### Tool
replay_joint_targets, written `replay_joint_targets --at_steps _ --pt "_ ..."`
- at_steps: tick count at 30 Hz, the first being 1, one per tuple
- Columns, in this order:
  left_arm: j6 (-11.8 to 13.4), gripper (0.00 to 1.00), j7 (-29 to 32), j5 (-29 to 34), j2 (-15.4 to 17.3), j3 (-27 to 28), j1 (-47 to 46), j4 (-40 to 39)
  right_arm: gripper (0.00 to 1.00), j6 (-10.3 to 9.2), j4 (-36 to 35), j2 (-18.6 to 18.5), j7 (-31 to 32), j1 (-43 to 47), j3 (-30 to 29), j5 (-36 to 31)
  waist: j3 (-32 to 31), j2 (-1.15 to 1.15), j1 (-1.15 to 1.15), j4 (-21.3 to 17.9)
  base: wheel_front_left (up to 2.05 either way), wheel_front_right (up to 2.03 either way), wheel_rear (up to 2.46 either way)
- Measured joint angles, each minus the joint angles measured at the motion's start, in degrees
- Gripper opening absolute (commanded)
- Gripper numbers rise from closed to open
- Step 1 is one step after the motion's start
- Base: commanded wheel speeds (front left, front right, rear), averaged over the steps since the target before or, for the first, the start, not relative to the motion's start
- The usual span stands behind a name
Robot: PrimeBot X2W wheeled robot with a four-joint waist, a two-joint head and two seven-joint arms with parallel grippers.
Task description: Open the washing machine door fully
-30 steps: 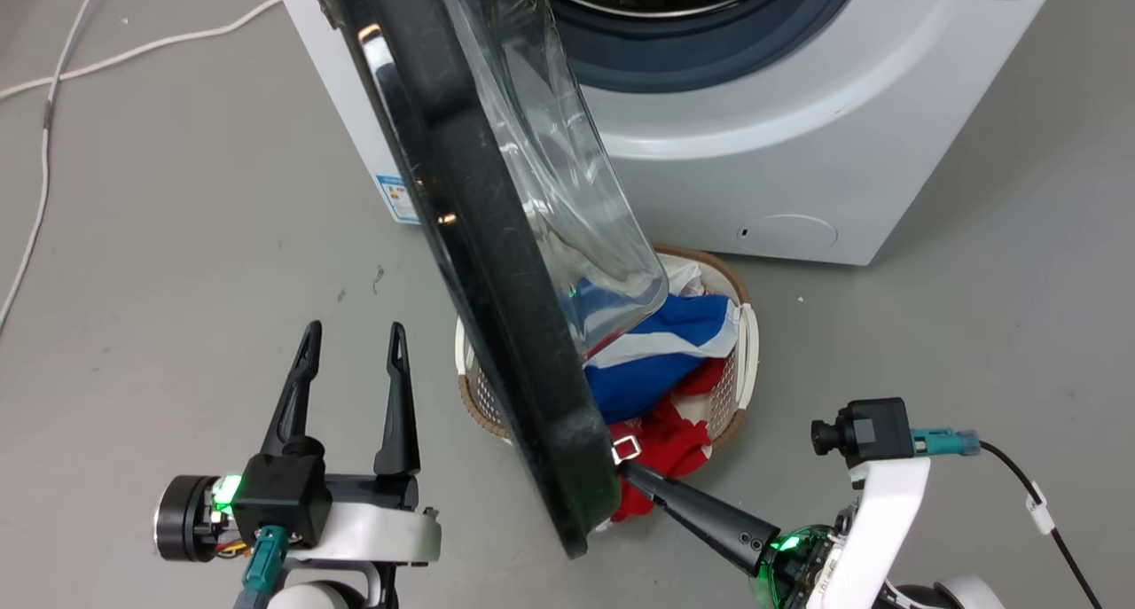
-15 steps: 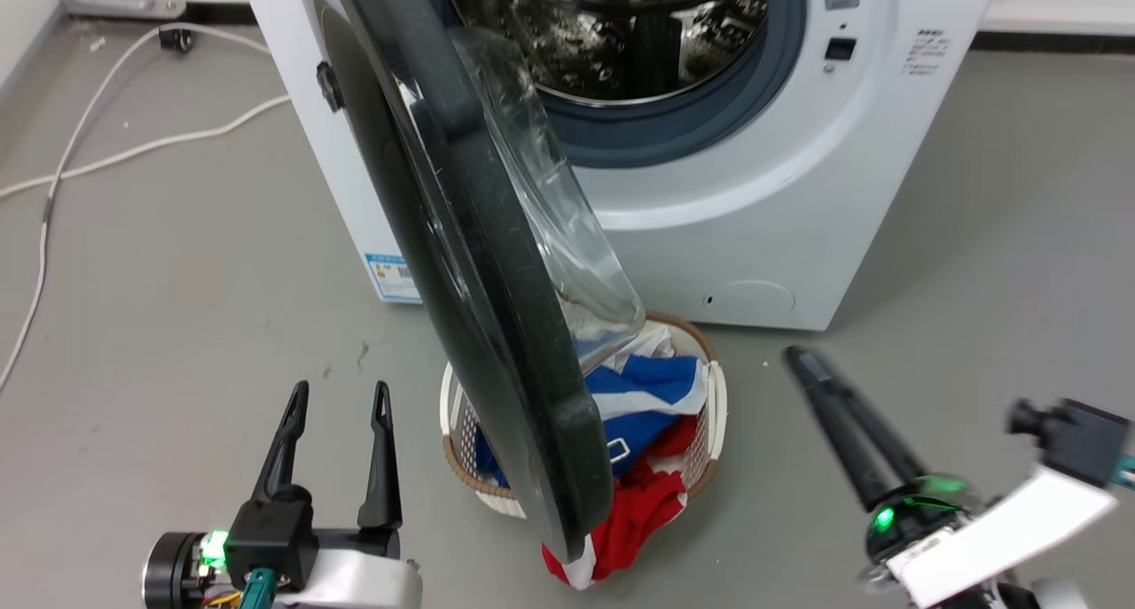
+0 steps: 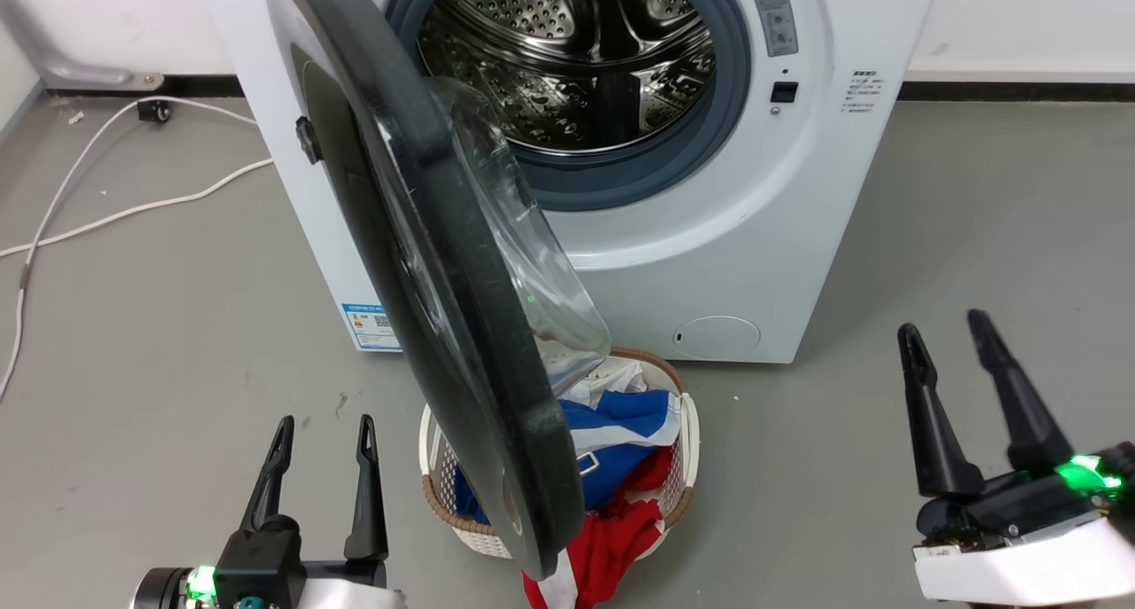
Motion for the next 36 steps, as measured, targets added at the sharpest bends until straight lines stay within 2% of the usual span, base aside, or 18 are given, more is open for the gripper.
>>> replay_joint_targets --at_steps 3,5,9,22,34,35,36 --pt "0.0 1.00 0.0 0.0 0.0 0.0 0.1 -0.1 1.00 0.00 -0.7 2.4 0.0 1.0 -2.9 -7.5 -0.2 0.00 0.00 -0.3 0.00 0.00 0.00" --pt "0.0 1.00 0.0 0.1 0.0 0.0 0.2 -0.1 1.00 0.00 -0.3 4.3 0.0 2.6 -4.3 -9.6 -0.3 0.00 0.00 -0.3 0.00 0.00 0.00" --pt "0.0 1.00 0.0 0.0 0.0 0.0 0.3 -0.2 1.00 0.08 1.0 5.8 0.0 4.6 -6.0 -12.4 -0.3 0.00 0.01 -0.3 0.00 0.00 0.00" --pt "-0.3 1.00 0.0 0.0 -0.1 0.2 0.5 0.1 1.00 0.08 5.9 8.9 0.0 9.3 -7.9 -13.8 -0.4 0.00 0.00 0.1 0.00 0.00 0.00" --pt "-0.1 1.00 0.0 -0.5 -0.1 0.7 0.8 0.8 1.00 0.08 7.9 9.5 0.0 10.3 -8.0 -15.0 -0.5 0.00 0.01 0.3 0.00 0.00 0.00" --pt "0.2 0.29 0.0 -0.4 -0.1 0.8 0.8 0.8 1.00 0.08 7.9 9.5 0.0 10.3 -8.0 -15.0 -0.6 0.00 0.01 0.3 0.00 0.00 0.00" --pt "0.7 0.00 0.0 -0.3 -0.1 1.1 0.8 0.7 1.00 0.08 7.9 9.5 0.0 10.3 -8.0 -15.0 -0.6 0.00 0.01 0.3 0.00 0.00 0.00"
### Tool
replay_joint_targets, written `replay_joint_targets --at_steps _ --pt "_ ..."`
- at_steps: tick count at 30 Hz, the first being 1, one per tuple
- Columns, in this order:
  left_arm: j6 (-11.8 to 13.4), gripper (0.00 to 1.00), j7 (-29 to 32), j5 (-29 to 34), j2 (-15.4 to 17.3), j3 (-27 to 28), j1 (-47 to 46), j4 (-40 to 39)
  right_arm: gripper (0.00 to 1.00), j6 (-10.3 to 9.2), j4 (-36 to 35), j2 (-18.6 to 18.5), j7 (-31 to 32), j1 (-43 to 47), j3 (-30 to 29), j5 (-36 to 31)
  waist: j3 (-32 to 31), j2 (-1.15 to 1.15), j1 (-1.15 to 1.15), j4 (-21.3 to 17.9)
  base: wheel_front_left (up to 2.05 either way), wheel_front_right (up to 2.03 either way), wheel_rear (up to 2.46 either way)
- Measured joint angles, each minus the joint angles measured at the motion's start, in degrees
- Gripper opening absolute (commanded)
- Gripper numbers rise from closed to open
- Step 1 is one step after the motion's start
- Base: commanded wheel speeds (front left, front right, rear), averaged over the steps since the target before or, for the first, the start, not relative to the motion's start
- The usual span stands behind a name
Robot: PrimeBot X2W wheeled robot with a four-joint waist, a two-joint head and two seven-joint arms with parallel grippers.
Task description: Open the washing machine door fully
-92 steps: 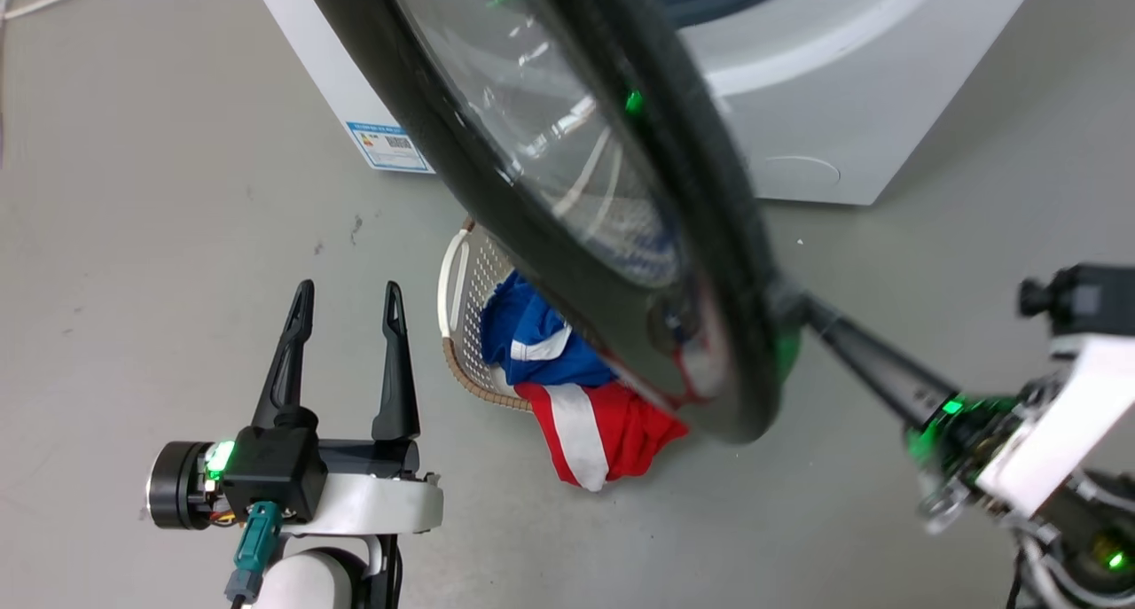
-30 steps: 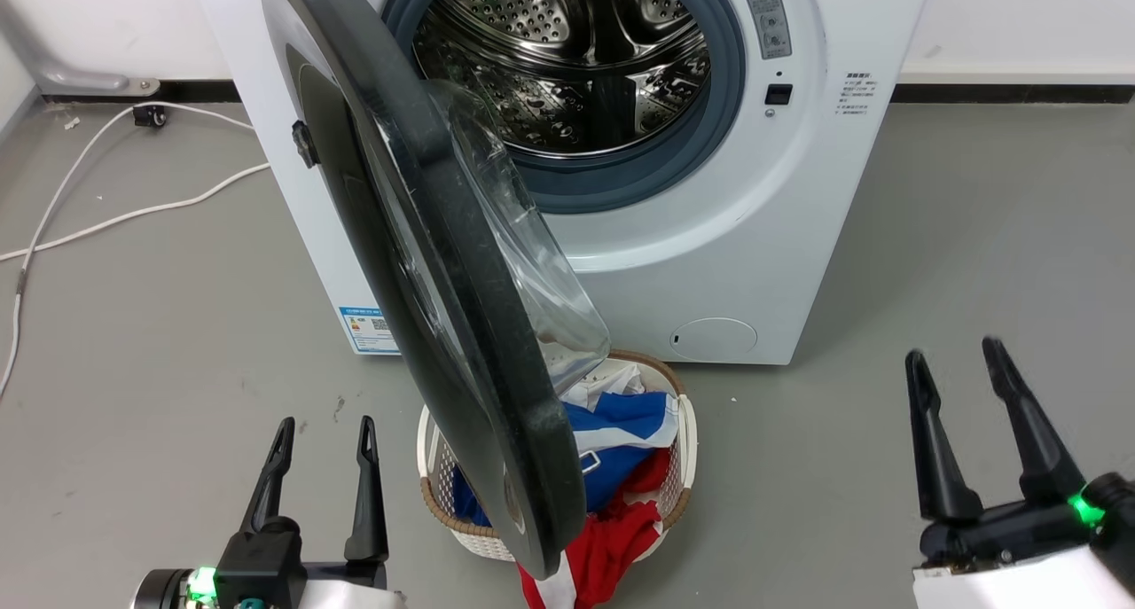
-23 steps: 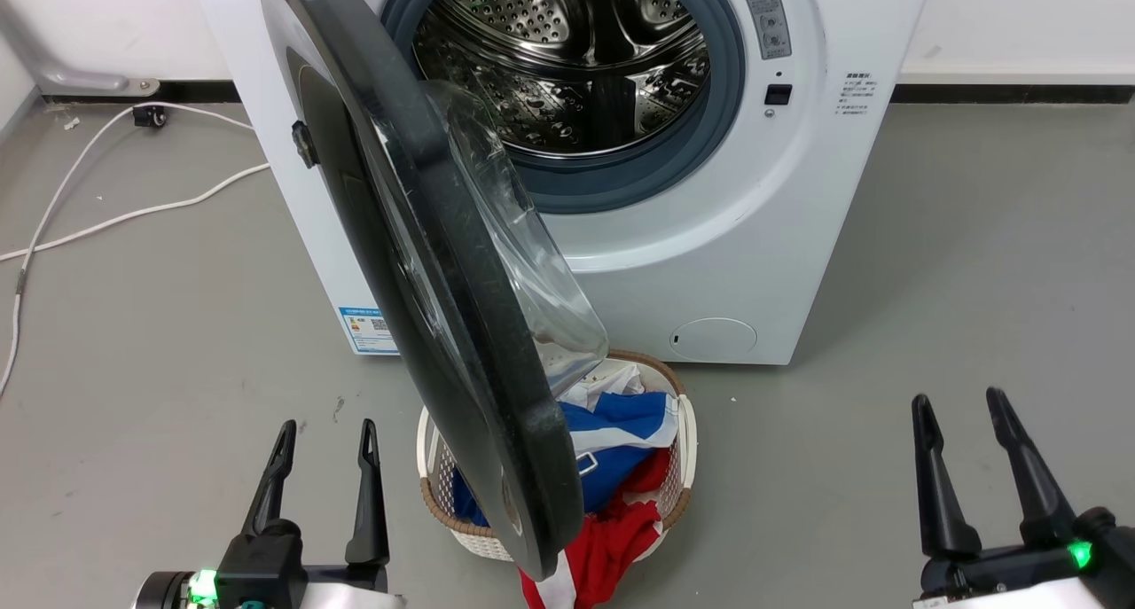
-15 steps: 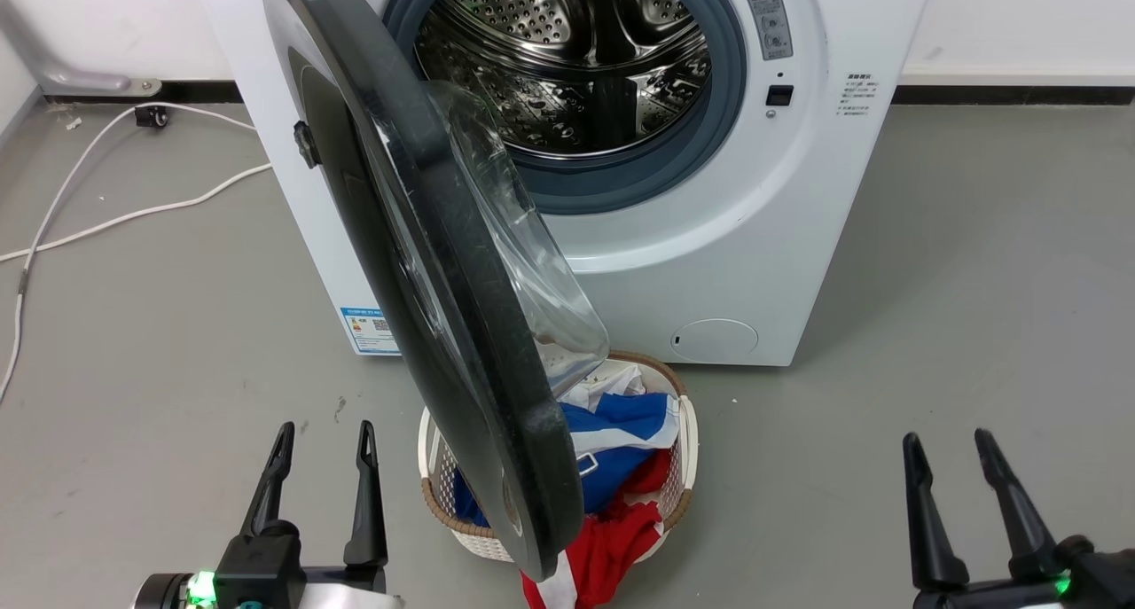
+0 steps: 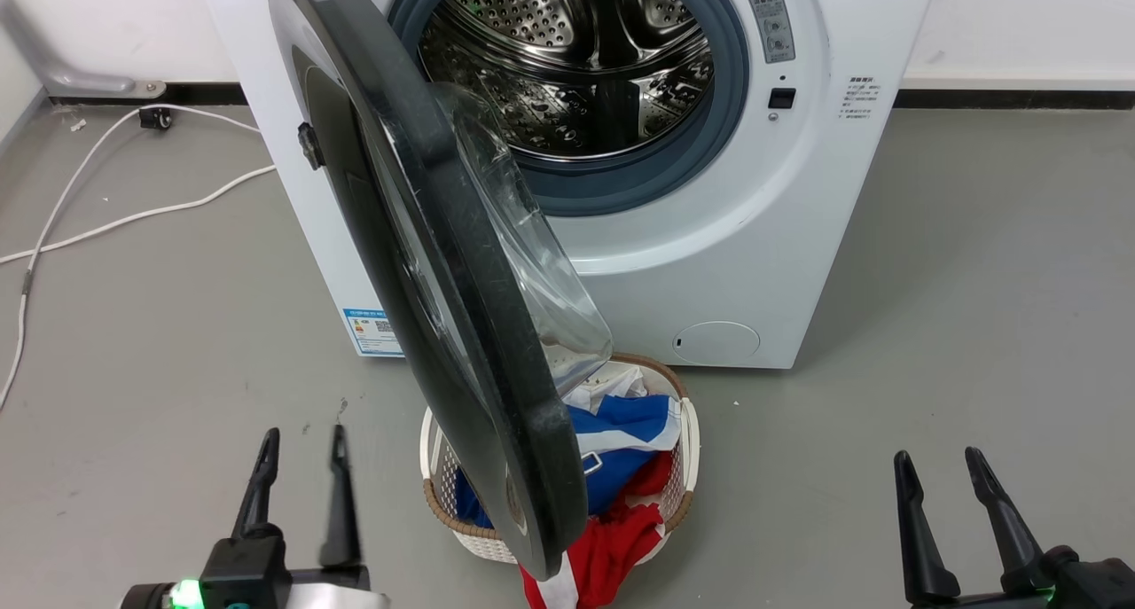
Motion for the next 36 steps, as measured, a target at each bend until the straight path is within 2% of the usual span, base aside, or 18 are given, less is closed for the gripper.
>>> replay_joint_targets --at_steps 4,10,15,19,28,36 --pt "1.9 0.00 0.0 0.4 0.0 1.7 -0.7 -3.8 1.00 0.00 -0.1 0.0 0.0 0.0 0.1 -0.3 -0.2 0.00 0.00 0.0 0.00 0.00 0.00" --pt "1.9 0.00 0.0 1.4 0.4 2.1 -3.1 -14.6 1.00 0.00 -0.2 0.1 0.0 0.0 0.6 -0.6 -0.5 0.00 0.00 -0.1 0.00 0.00 0.00" --pt "1.4 0.00 -0.1 3.0 0.7 -1.0 -5.4 -23.3 1.00 0.00 -0.3 0.1 0.0 0.0 0.8 -0.6 -0.7 0.00 0.00 -0.1 0.00 0.00 0.00" --pt "0.5 0.00 -0.1 4.0 1.1 -4.5 -6.4 -26.8 1.00 0.00 -0.2 0.1 0.0 -0.1 1.2 -0.5 -0.9 0.00 0.00 -0.3 0.00 0.00 0.00" --pt "-3.4 0.00 -0.1 4.6 1.5 -15.3 -8.2 -29.3 1.00 0.00 -0.3 0.1 0.0 0.0 1.2 0.2 -1.3 0.00 0.00 -0.5 0.00 0.00 0.00" --pt "-6.1 0.00 -0.1 4.2 1.4 -23.2 -8.5 -25.0 1.00 0.00 -0.3 0.1 0.0 -0.1 1.6 0.3 -1.3 0.00 0.00 0.0 0.00 0.00 0.00"
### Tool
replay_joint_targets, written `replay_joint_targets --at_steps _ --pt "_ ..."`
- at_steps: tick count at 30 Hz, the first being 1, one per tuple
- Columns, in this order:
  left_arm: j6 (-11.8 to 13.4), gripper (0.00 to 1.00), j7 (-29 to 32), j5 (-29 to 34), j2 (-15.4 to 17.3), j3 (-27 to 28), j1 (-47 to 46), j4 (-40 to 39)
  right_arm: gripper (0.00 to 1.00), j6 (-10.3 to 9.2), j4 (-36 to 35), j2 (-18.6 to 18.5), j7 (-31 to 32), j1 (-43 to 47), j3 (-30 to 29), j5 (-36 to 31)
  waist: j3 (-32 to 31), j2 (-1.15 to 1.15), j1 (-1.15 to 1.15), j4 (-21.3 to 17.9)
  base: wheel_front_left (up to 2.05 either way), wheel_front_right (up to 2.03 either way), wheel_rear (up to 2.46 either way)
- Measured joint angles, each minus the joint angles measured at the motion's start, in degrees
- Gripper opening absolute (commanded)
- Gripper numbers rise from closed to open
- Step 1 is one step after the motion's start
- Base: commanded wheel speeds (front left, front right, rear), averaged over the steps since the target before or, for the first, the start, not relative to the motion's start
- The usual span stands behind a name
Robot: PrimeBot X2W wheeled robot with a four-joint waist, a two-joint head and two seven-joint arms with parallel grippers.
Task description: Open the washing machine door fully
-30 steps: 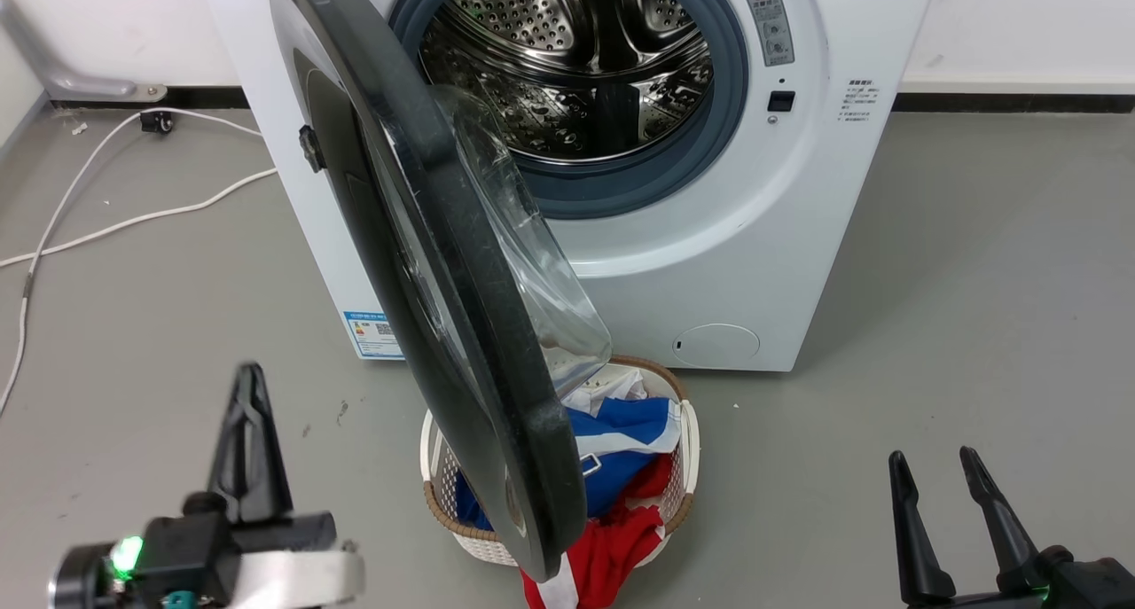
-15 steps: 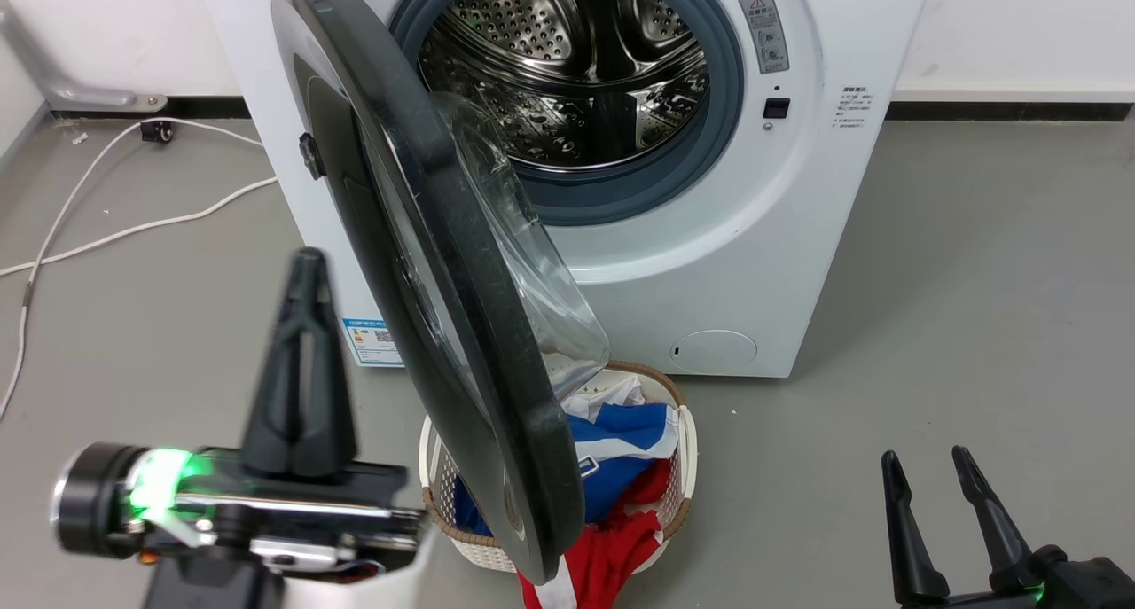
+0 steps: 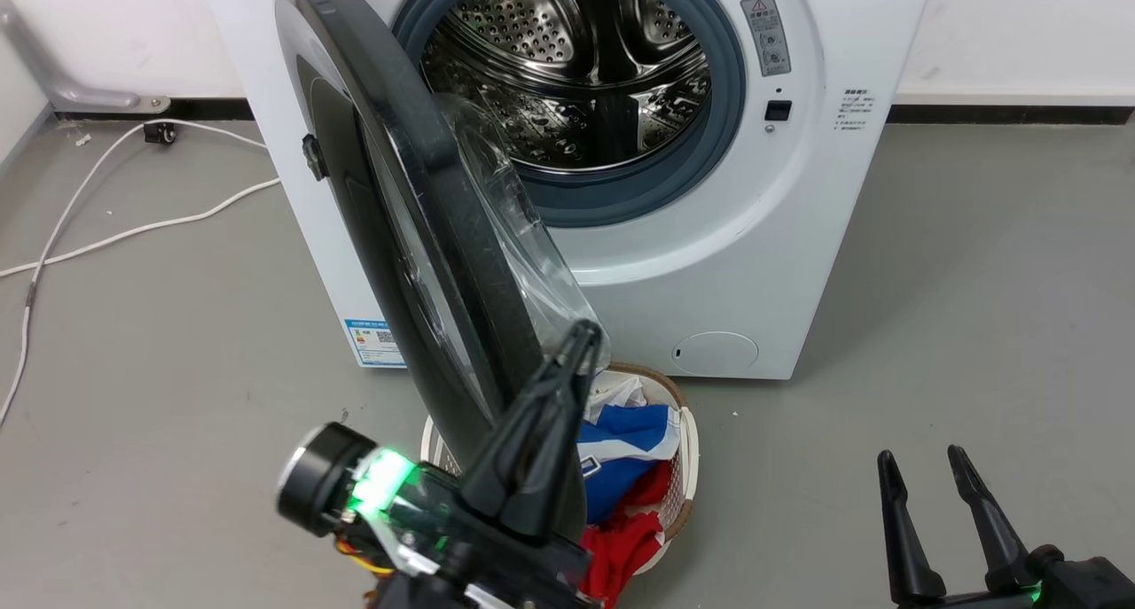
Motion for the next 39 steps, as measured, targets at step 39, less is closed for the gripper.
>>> replay_joint_targets --at_steps 39 --pt "1.0 0.00 0.0 -4.9 0.6 -4.7 1.2 24.9 1.00 0.00 0.4 0.0 0.0 -2.9 0.9 0.0 5.6 0.00 0.00 1.4 0.00 0.00 0.00"
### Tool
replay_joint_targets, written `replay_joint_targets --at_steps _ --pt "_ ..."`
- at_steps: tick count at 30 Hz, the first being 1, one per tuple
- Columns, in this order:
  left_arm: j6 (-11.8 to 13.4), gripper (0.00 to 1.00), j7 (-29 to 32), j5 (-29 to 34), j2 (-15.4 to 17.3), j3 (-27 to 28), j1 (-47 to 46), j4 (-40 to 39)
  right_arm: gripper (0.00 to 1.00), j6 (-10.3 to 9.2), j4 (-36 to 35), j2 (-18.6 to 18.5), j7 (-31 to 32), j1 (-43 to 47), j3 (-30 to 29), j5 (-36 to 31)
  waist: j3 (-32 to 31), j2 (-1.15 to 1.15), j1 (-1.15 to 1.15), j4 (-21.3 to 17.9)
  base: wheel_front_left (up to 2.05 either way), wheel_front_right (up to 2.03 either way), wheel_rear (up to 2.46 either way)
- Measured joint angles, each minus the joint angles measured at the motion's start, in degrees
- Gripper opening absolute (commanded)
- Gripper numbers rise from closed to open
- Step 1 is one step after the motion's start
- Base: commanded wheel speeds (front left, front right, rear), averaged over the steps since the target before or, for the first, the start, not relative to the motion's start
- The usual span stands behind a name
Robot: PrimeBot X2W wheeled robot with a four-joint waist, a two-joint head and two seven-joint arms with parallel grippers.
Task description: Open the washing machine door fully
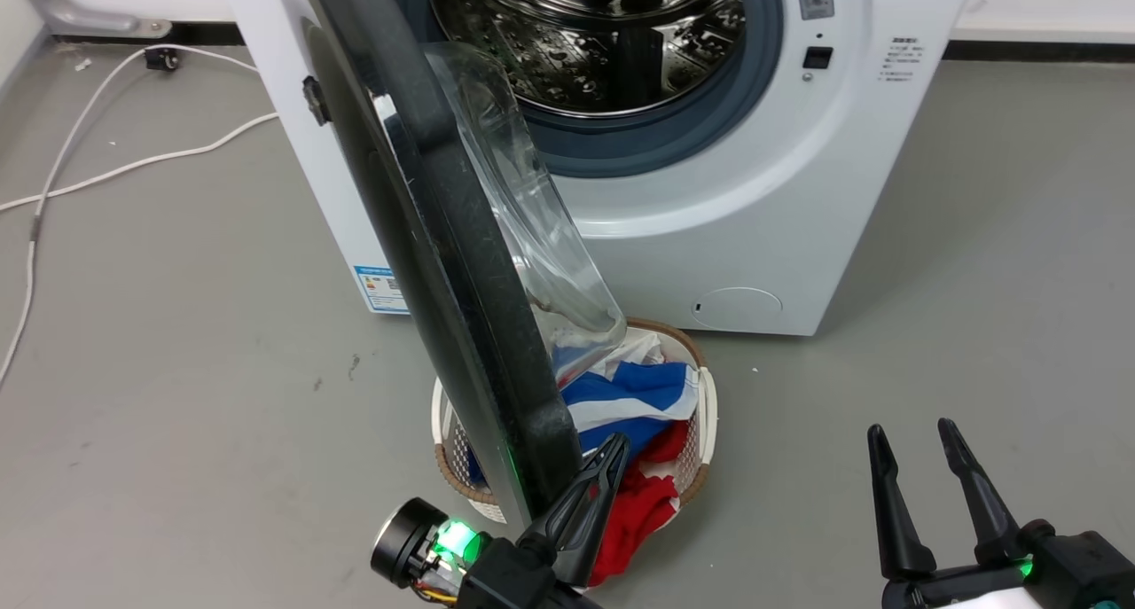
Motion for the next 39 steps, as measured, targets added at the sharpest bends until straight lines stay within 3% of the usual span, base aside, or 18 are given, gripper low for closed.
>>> replay_joint_targets --at_steps 24,39 --pt "5.8 0.00 -0.1 -2.2 2.3 8.3 7.3 -4.7 1.00 0.00 -0.4 0.0 0.0 1.8 0.1 0.9 -0.8 0.00 0.00 8.8 0.00 0.00 0.00" --pt "9.6 0.00 -0.1 -6.3 6.7 22.2 8.8 -4.9 1.00 0.00 -0.7 0.0 0.0 1.3 -0.2 0.1 2.2 0.00 0.00 9.7 0.00 0.00 0.00"
